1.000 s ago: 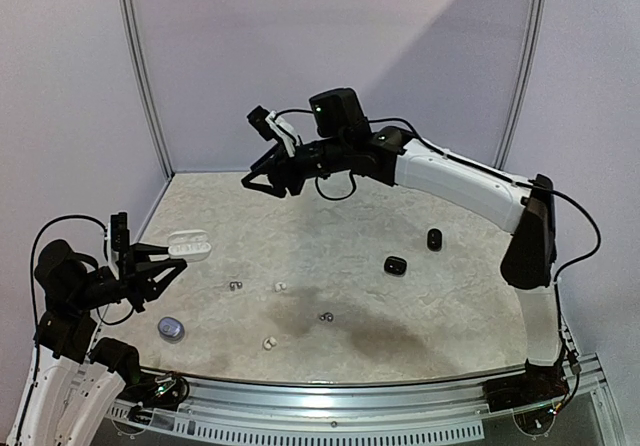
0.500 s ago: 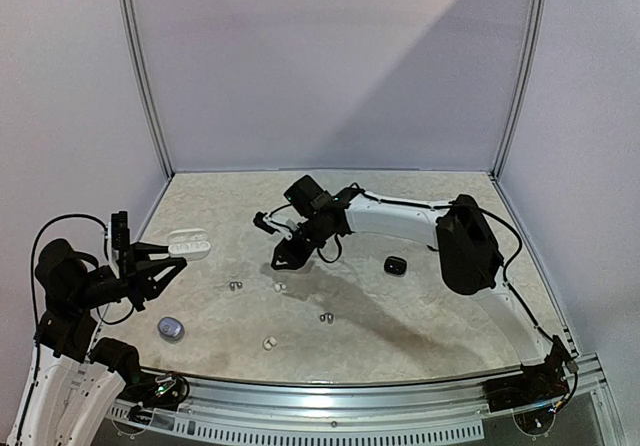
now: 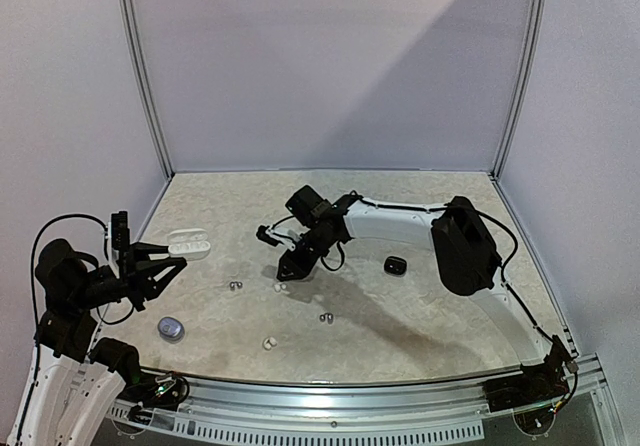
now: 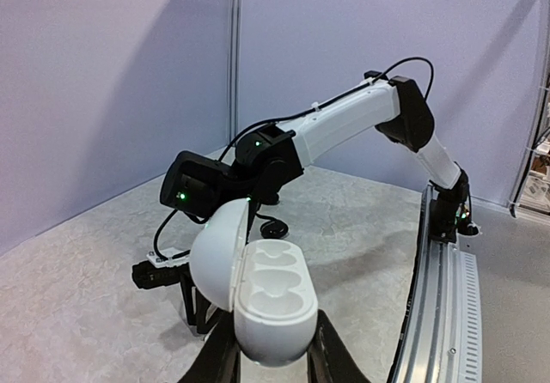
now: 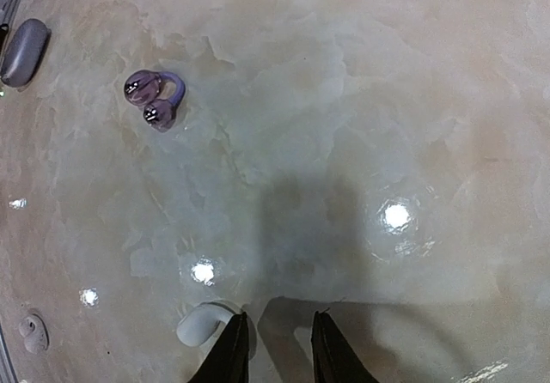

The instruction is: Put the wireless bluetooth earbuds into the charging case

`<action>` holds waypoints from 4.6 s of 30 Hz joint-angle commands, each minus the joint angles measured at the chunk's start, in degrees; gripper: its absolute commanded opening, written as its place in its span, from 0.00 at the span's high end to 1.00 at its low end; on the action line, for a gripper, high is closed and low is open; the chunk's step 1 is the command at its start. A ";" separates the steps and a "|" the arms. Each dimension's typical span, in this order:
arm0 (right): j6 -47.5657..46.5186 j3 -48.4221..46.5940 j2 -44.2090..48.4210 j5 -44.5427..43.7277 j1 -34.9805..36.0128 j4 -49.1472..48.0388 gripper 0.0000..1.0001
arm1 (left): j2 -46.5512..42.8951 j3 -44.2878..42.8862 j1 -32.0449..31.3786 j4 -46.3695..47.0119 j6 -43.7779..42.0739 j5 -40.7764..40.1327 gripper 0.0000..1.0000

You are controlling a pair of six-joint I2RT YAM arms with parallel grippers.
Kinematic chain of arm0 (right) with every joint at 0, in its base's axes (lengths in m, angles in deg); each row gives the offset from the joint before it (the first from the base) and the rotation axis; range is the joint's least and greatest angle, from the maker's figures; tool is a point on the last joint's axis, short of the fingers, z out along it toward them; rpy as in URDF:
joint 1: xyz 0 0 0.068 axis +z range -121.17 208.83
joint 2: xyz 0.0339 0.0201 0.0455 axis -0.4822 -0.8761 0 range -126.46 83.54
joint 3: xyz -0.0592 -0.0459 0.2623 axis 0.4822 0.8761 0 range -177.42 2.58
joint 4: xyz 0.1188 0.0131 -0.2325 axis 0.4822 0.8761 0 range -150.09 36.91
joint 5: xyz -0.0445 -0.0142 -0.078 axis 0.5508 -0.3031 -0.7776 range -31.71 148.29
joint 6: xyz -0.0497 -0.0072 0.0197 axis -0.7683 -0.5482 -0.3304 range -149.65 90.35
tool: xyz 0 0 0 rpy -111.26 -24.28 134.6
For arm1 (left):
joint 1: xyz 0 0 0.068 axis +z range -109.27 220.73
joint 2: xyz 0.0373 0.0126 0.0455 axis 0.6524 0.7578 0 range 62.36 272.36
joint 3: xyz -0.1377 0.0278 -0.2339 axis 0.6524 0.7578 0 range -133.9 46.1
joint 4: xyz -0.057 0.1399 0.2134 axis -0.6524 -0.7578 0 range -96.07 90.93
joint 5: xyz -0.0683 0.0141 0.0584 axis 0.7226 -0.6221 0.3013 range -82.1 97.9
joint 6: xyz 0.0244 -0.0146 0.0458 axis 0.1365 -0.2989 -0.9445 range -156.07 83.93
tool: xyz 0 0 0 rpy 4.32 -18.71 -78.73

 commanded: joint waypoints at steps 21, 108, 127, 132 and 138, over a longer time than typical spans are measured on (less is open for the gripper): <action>-5.35 8.19 5.69 3.56 3.73 5.91 0.75 | -0.59 0.85 0.99 -0.11 -0.67 0.55 1.00; -19.15 3.14 32.01 0.23 21.43 2.56 1.00 | 3.23 -6.13 -8.31 -7.59 -16.38 11.14 1.00; -16.76 2.70 30.67 -2.84 21.44 -1.39 1.00 | 3.30 -5.36 -8.59 -5.45 -13.25 10.05 1.00; -16.34 1.92 30.25 -3.67 21.47 -1.62 1.00 | 3.11 -5.35 -8.54 -5.51 -13.30 10.13 1.00; -16.98 0.67 29.21 -3.93 21.50 0.21 1.00 | 2.84 -5.48 -8.60 -5.35 -13.19 9.53 1.00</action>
